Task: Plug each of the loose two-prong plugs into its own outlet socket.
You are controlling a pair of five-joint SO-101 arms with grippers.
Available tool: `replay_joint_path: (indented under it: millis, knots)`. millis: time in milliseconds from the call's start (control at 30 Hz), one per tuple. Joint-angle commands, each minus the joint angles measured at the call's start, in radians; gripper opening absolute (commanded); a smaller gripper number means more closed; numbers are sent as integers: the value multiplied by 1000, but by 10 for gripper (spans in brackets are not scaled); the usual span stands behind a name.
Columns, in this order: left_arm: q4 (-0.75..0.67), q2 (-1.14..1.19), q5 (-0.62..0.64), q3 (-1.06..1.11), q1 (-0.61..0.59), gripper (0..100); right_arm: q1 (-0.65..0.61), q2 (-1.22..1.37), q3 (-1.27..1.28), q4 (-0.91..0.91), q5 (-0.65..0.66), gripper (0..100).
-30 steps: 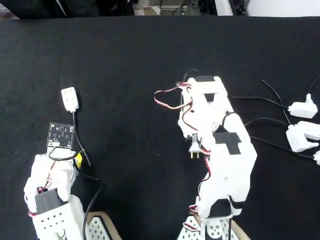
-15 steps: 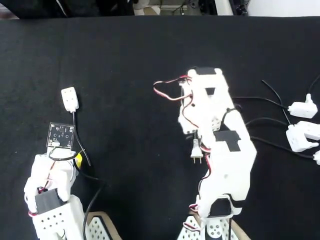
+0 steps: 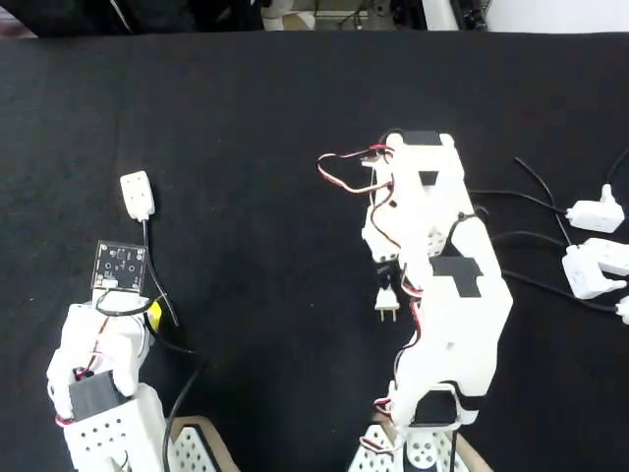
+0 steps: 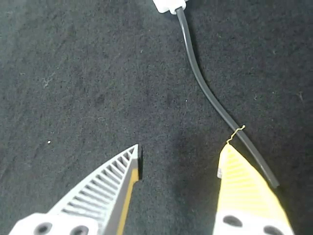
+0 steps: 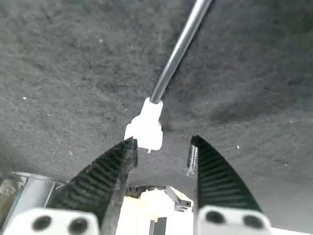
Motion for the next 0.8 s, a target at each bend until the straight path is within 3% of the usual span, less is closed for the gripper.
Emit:
replay_joint_path:
  millis: [0,400,767]
  knots:
    - [3,-9,-9,12,-2,259,11,-13,47,34,9,168]
    - [3,-9,-11,12,-1,259,15,-10,183,-184,-35,168]
    - [3,-9,-11,12,-1,259,-35,-5,228,-245,-61,165]
